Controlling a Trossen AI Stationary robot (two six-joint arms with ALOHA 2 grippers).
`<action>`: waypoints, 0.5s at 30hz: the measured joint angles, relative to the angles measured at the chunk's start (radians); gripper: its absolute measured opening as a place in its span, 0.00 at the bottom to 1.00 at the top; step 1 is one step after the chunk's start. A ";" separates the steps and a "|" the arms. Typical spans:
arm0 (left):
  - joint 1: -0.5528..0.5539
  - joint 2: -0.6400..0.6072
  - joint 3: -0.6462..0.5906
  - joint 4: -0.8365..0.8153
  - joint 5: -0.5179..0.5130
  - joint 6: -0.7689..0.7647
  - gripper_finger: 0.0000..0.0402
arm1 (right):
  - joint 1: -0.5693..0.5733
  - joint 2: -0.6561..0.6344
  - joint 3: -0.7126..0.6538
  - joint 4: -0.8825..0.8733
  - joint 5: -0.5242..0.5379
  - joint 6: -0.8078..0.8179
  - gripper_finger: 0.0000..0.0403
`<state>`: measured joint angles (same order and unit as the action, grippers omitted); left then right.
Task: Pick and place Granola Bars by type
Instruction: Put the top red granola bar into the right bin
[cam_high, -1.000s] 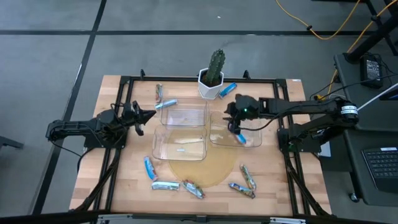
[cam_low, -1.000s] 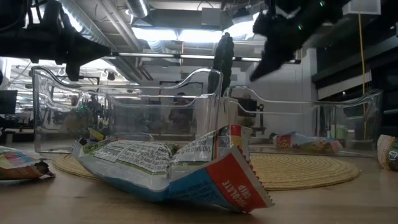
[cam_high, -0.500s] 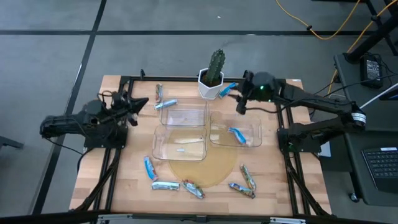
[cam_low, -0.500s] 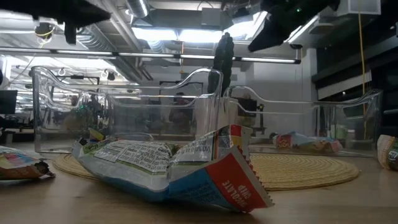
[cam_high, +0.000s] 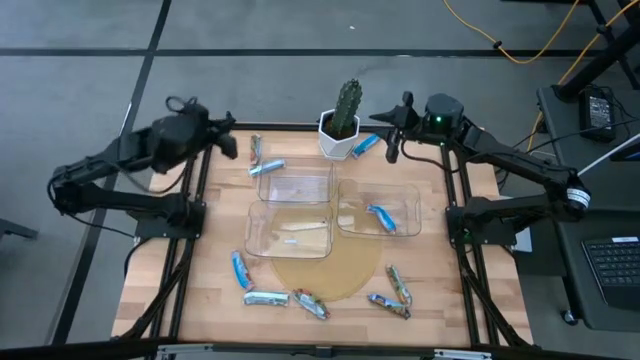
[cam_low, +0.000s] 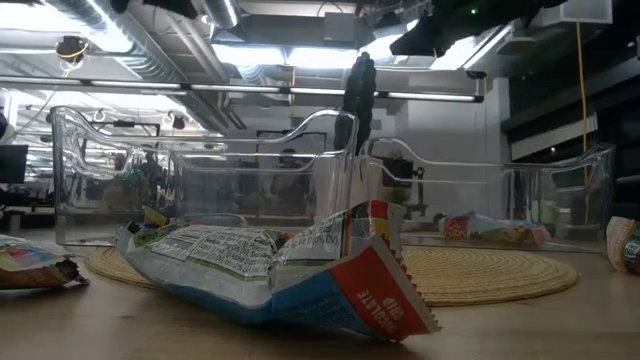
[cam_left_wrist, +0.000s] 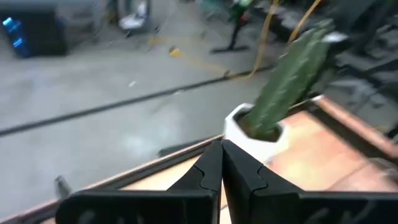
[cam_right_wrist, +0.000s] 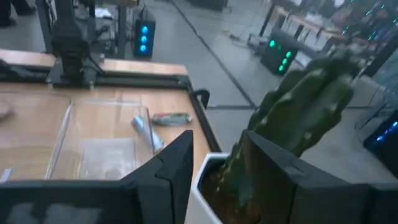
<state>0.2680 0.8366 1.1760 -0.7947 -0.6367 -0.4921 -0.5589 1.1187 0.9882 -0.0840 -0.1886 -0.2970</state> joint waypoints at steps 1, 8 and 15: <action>0.034 0.025 0.016 -0.029 0.018 -0.002 0.00 | -0.004 0.000 0.000 0.011 0.000 -0.001 0.36; 0.324 0.146 0.025 -0.077 0.312 0.049 0.00 | -0.023 0.000 0.000 0.023 0.002 -0.041 0.36; 0.574 0.256 0.025 -0.033 0.628 0.201 0.00 | -0.023 -0.001 0.000 0.035 0.002 -0.036 0.36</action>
<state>0.8424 1.0926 1.2015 -0.8272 -0.0084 -0.2906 -0.5816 1.1175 0.9882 -0.0490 -0.1864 -0.3332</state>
